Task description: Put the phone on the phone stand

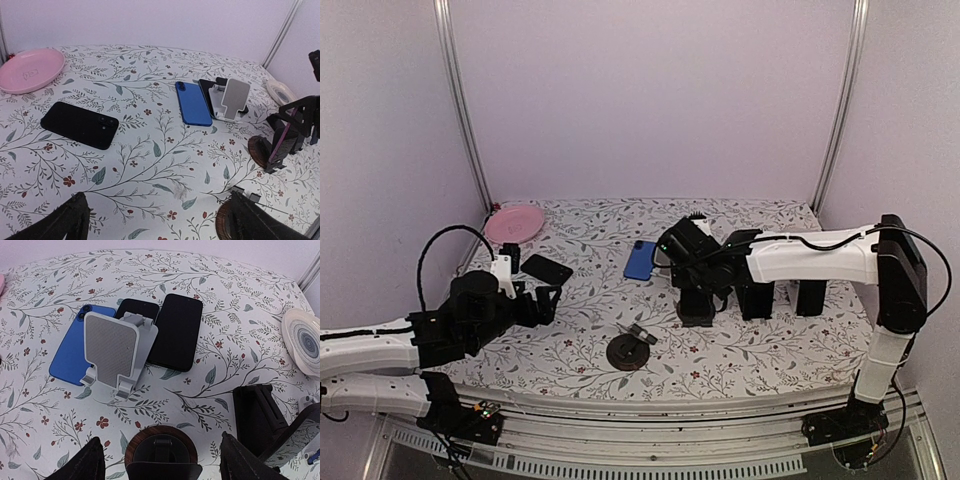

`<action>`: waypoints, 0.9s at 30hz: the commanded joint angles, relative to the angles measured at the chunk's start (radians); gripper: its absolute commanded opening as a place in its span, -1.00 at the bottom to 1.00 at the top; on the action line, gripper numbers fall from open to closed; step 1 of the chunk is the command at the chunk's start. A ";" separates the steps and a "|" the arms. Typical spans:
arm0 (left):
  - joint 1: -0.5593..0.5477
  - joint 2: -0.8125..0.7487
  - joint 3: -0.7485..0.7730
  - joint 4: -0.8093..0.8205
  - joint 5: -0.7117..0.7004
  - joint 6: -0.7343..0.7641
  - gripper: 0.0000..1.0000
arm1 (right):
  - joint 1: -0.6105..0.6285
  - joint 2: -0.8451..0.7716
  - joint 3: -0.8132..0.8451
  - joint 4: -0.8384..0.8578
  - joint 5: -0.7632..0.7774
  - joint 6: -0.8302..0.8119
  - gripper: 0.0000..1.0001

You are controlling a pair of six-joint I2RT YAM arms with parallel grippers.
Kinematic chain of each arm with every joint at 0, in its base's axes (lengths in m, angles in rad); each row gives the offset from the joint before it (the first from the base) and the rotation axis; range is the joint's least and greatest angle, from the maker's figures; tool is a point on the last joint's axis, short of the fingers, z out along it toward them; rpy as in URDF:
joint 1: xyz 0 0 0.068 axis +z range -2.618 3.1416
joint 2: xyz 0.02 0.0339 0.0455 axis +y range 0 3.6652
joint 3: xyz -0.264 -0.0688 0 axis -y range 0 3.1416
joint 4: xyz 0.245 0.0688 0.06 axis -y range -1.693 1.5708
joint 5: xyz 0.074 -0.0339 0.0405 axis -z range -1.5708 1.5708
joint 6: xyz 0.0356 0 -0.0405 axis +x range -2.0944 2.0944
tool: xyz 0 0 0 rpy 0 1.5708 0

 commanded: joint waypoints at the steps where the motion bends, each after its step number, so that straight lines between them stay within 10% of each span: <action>1: 0.023 -0.010 -0.020 0.026 0.021 -0.008 0.93 | -0.001 0.013 0.023 0.000 0.024 0.022 -0.15; 27: 0.061 0.000 -0.082 0.071 0.057 -0.013 0.93 | 0.000 -0.001 -0.069 0.033 -0.010 0.039 0.04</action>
